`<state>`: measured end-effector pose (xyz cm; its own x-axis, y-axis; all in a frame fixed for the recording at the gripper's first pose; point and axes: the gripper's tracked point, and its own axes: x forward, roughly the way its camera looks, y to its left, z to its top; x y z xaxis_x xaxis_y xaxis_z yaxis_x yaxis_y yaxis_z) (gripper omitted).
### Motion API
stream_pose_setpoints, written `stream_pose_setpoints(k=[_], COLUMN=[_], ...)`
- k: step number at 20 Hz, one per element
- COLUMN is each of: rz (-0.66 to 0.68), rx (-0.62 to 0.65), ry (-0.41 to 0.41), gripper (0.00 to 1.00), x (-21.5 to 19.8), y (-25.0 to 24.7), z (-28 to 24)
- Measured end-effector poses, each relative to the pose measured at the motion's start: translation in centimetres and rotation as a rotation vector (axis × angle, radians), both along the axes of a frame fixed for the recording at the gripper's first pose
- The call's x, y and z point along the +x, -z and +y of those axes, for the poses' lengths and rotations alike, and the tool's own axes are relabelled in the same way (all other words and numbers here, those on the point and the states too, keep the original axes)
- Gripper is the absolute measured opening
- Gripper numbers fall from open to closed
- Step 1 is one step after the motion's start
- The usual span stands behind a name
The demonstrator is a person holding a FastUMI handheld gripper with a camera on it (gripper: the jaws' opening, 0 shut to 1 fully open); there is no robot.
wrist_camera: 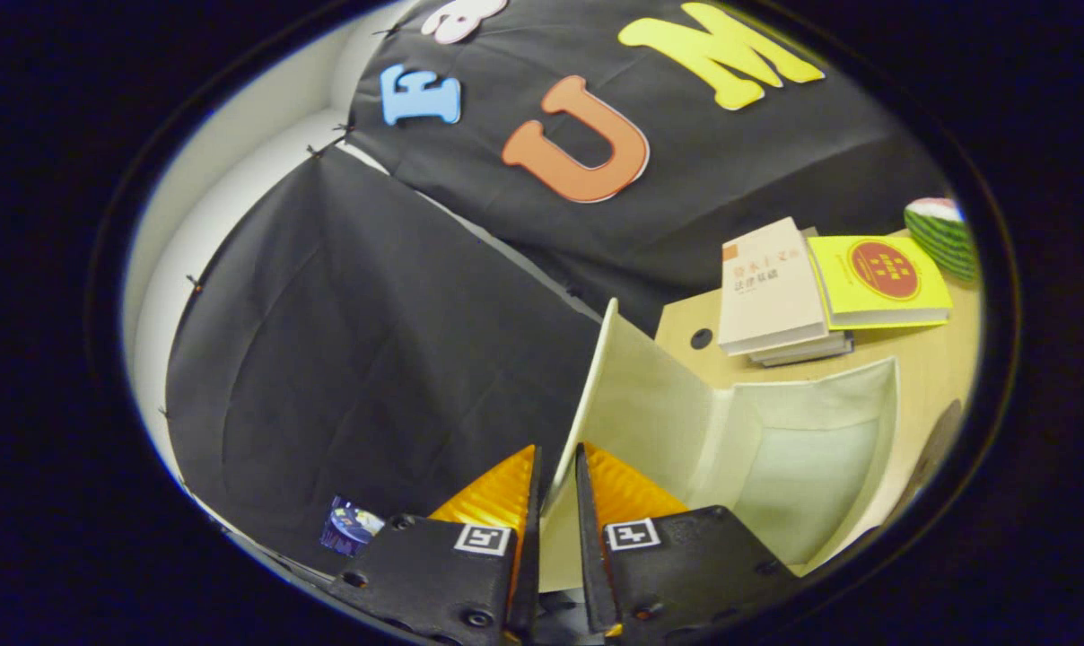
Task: Open the storage box then place both shoes into the box .Put the left shoe in first, then the right shoe, with the right side of both shoes facing outward in a uniform manner.
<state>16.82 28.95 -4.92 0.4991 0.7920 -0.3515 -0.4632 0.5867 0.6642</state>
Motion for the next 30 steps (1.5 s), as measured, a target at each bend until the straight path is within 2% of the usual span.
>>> stream_pose_setpoints(k=[1, 3, 6, 12, 17, 24, 30], rz=[-0.004, 0.01, -0.027, -0.067, -0.067, -0.004, 0.068], rx=[0.017, 0.009, -0.081, -0.18, -0.239, -0.389, -0.628], ry=[-0.026, -0.064, -0.034, 0.012, 0.08, 0.198, 0.304], gripper=[0.35, 0.62, 1.0, 1.0, 1.0, 1.0, 1.0], x=[-0.5, -1.5, -1.1, -0.9, -0.5, 0.7, -0.3], y=[-0.1, 0.7, 2.3, 3.9, 4.7, 7.8, 11.5], z=[1.4, 3.2, 3.1, -0.3, -5.3, -15.2, -26.2])
